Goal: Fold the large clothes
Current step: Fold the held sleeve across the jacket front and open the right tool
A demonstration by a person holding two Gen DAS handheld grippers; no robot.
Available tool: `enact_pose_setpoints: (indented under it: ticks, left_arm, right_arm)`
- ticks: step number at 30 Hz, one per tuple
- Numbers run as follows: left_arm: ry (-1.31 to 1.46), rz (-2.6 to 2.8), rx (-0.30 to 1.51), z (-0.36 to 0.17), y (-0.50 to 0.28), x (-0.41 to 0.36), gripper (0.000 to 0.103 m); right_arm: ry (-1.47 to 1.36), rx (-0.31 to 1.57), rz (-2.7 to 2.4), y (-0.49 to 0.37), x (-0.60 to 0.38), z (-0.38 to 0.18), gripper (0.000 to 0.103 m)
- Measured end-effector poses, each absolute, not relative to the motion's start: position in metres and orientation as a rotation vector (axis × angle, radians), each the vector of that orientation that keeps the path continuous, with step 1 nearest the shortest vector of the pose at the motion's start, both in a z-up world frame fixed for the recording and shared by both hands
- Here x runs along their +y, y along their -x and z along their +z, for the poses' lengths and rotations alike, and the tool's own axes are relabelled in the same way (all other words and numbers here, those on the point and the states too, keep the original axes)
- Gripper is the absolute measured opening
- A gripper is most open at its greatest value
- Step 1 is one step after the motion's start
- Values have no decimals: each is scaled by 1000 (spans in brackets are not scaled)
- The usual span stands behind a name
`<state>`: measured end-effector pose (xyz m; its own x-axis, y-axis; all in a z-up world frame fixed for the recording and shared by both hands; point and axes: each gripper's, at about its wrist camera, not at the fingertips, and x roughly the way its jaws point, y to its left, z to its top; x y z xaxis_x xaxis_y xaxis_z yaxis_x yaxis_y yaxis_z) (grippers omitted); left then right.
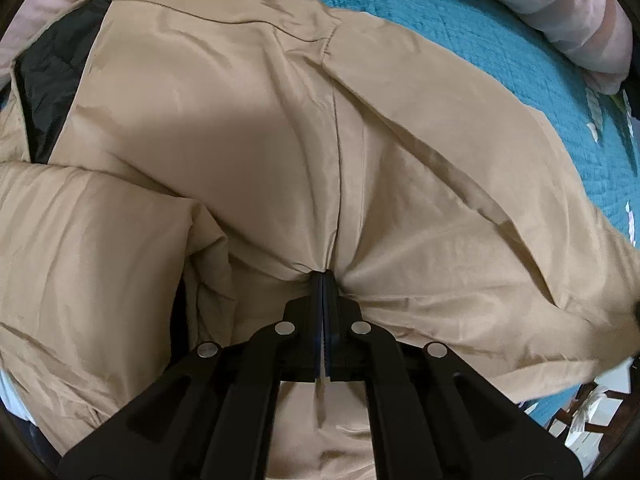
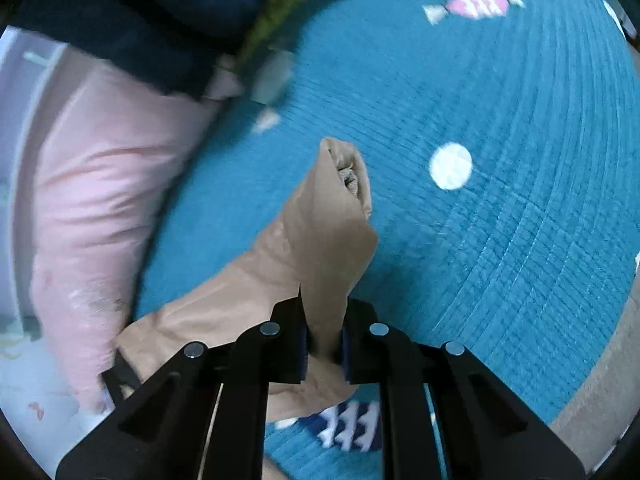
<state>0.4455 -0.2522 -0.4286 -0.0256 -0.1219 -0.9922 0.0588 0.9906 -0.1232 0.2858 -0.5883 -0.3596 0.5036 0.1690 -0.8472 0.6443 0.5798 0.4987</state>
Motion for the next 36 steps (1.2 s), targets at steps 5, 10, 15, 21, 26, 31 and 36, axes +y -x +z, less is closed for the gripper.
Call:
enact_pose_setpoints:
  ticks: [5, 10, 15, 21, 26, 31, 36]
  left_arm:
    - [35, -172, 1613, -410, -438, -255, 1]
    - [3, -191, 1578, -378, -426, -251, 1]
    - [39, -179, 1520, -339, -411, -223, 1]
    - [52, -125, 1427, -285, -398, -159, 18]
    - [44, -38, 1313, -246, -367, -80, 66]
    - [97, 22, 1297, -227, -347, -4, 70]
    - [159, 76, 1282, -222, -323, 58, 71]
  right_arm:
    - [-904, 959, -238, -281, -555, -302, 11]
    - [-838, 920, -147, -283, -517, -258, 11]
    - [-778, 903, -43, -289, -462, -227, 11]
    - [-700, 914, 84, -294, -379, -197, 11]
    - [-639, 947, 157, -301, -312, -189, 11]
    - [-564, 988, 226, -310, -236, -191, 11]
    - [-485, 1037, 257, -323, -159, -205, 11]
